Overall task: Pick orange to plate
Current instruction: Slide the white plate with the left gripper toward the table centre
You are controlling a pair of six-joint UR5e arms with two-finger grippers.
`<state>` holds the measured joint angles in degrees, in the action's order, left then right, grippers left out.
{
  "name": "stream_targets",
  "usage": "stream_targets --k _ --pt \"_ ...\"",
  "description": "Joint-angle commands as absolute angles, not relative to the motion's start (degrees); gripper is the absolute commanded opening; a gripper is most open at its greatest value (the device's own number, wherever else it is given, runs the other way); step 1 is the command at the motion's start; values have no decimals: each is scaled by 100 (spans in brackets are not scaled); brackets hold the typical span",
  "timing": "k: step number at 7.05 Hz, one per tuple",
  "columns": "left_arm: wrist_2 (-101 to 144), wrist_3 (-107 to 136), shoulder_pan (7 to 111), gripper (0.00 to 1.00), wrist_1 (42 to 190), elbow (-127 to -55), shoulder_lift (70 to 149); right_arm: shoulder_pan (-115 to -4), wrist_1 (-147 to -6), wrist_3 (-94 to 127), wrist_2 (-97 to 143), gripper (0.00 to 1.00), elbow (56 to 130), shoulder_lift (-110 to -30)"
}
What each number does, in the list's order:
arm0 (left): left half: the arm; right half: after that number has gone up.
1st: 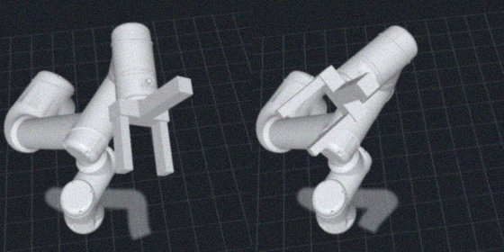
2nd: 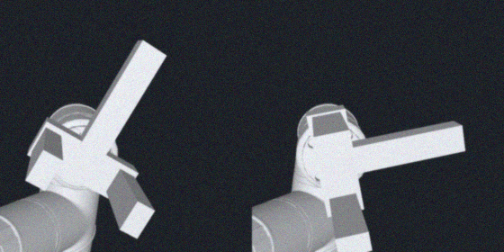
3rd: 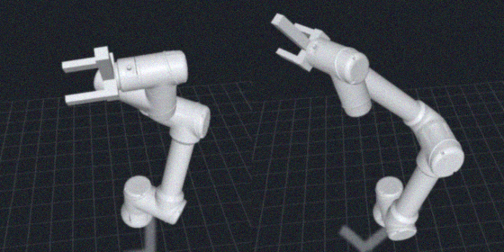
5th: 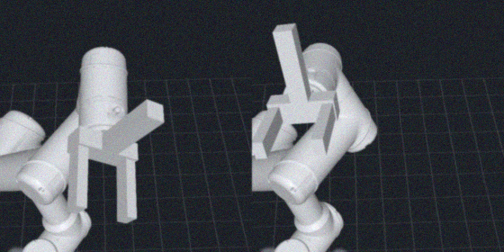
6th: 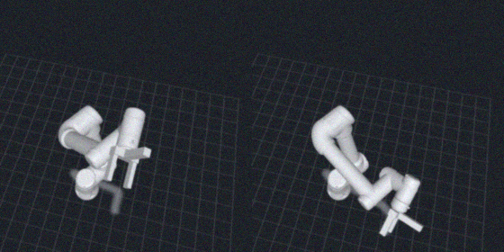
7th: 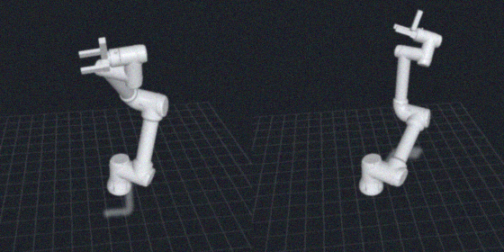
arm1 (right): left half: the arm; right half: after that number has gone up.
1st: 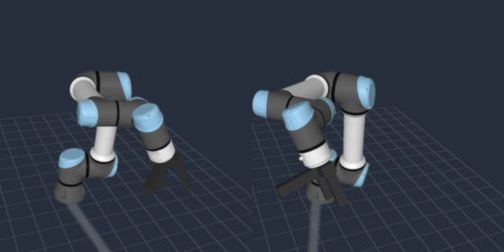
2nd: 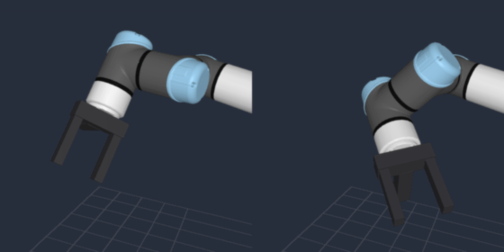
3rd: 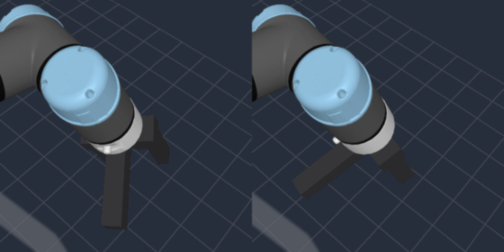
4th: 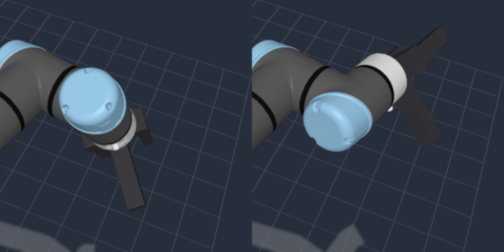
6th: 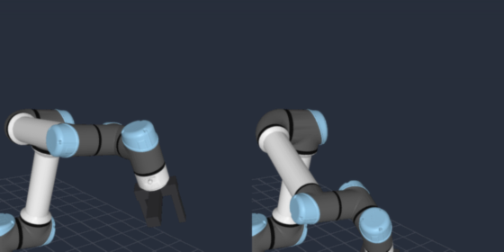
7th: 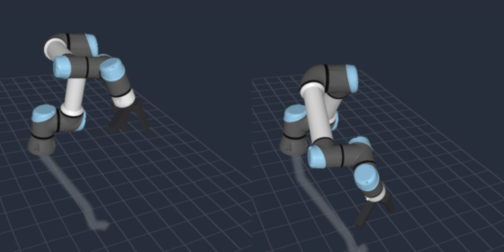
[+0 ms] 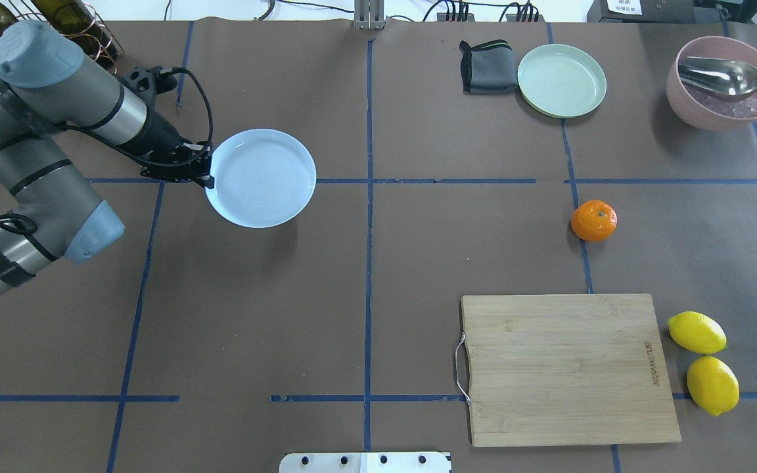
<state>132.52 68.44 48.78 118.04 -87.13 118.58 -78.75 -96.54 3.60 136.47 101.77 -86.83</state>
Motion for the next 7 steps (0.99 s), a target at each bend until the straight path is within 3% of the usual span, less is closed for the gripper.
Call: stream_targets --k 1,5,6,7 --pt "12984 7886 4100 0 11891 -8492 12530 -7875 -9659 360 13649 100 10213 -8692" --pt "12120 8244 3498 0 12586 -7849 12700 -7866 -9650 343 13658 100 10353 -8684" --pt "12120 8244 3498 16 12595 -7840 12709 -7858 -9650 334 13658 100 10345 -8684" --pt "12120 8244 3489 18 12734 -7840 12709 -7849 -9642 334 13658 100 10353 -8684"
